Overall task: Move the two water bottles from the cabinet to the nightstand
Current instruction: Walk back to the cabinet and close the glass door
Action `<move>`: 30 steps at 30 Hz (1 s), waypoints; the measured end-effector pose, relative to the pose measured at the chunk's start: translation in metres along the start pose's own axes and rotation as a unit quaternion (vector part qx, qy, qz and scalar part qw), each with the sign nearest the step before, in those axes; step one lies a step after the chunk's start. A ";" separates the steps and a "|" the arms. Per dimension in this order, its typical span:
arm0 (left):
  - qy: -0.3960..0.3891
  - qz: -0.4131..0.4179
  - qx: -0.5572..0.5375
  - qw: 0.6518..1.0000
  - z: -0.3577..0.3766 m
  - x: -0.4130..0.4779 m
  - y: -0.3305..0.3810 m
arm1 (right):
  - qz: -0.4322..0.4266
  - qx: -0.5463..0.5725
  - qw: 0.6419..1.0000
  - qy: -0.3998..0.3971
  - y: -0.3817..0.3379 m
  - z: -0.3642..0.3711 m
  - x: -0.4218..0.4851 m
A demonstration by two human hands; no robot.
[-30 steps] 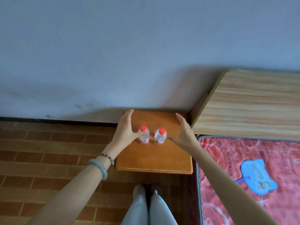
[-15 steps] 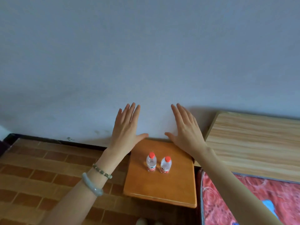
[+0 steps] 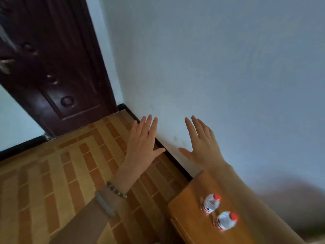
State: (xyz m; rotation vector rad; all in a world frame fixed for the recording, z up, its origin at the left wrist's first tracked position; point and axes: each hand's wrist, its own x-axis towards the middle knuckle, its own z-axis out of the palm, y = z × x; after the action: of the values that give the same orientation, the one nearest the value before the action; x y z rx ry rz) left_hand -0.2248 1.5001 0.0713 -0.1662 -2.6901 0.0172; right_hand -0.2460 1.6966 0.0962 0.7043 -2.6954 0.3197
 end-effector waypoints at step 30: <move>-0.006 -0.614 0.303 0.729 -0.202 -0.380 -0.244 | -0.613 0.241 0.749 -0.068 -0.536 0.064 0.025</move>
State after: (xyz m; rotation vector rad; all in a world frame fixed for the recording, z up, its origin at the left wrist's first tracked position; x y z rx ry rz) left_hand 0.1742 1.2099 0.0997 1.7569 -2.1107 0.4643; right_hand -0.0122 1.2102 0.1161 2.4498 -1.6323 0.5804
